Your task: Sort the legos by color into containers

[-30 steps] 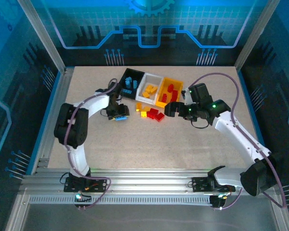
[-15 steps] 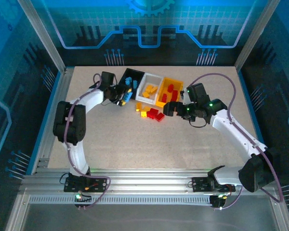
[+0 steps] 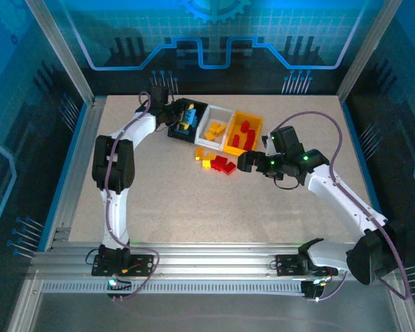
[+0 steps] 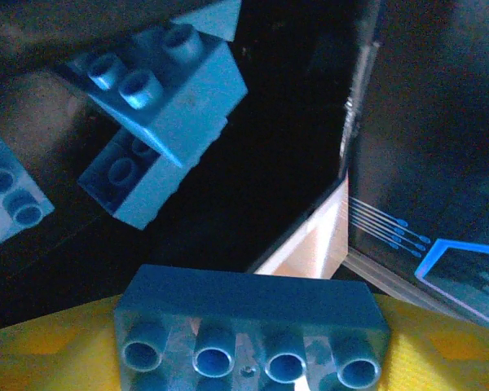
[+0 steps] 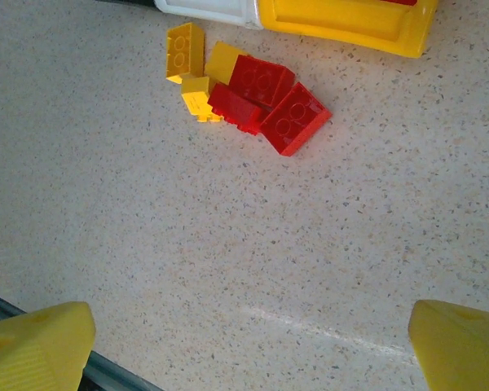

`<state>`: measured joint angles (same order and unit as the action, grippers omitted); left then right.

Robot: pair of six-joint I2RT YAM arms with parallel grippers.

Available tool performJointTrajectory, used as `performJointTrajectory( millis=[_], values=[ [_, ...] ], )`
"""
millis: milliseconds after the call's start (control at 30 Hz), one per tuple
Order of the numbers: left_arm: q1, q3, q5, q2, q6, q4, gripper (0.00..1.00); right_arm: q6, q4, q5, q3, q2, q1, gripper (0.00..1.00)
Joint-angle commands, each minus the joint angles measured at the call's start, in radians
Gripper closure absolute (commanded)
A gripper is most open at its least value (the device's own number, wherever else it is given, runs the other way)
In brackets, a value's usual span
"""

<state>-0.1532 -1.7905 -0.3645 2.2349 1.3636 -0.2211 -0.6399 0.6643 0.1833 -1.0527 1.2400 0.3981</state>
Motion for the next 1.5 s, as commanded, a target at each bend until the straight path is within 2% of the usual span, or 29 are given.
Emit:
performJointTrajectory(
  millis=[0,100,200,400,567,733,900,1000,1300,1467],
  values=[
    [0.004,-0.039,-0.025,0.039,0.020,-0.027,0.27,-0.007,0.061,-0.044,-0.035,0.030,-0.008,0.00],
    [0.006,-0.040,-0.031,0.034,0.007,-0.024,0.17,0.004,0.099,-0.050,-0.059,0.089,-0.007,0.00],
    [0.009,-0.041,-0.057,0.024,-0.015,-0.020,0.02,0.031,0.095,-0.029,-0.073,0.141,-0.001,0.00],
    [0.012,0.000,-0.114,-0.046,-0.083,-0.022,0.01,0.116,0.153,-0.042,-0.156,0.285,0.010,0.02],
    [0.011,0.125,-0.150,-0.189,-0.200,-0.045,0.01,0.091,0.192,-0.034,-0.253,0.446,0.017,0.14],
    [0.010,0.290,-0.144,-0.400,-0.352,-0.134,0.01,-0.095,0.173,-0.045,-0.300,0.543,0.029,0.27],
    [0.011,0.432,-0.070,-0.614,-0.481,-0.226,0.01,-0.297,0.113,-0.077,-0.327,0.601,0.053,0.30],
    [0.010,0.499,-0.042,-0.713,-0.537,-0.277,0.01,-0.354,0.126,-0.118,-0.399,0.657,0.074,0.31],
    [0.028,0.745,-0.036,-0.908,-0.514,-0.264,0.01,-0.368,0.245,-0.197,-0.614,0.819,0.102,0.33],
    [0.050,0.800,-0.042,-0.948,-0.514,-0.270,0.01,-0.388,0.273,-0.223,-0.629,0.838,0.104,0.34]
  ],
)
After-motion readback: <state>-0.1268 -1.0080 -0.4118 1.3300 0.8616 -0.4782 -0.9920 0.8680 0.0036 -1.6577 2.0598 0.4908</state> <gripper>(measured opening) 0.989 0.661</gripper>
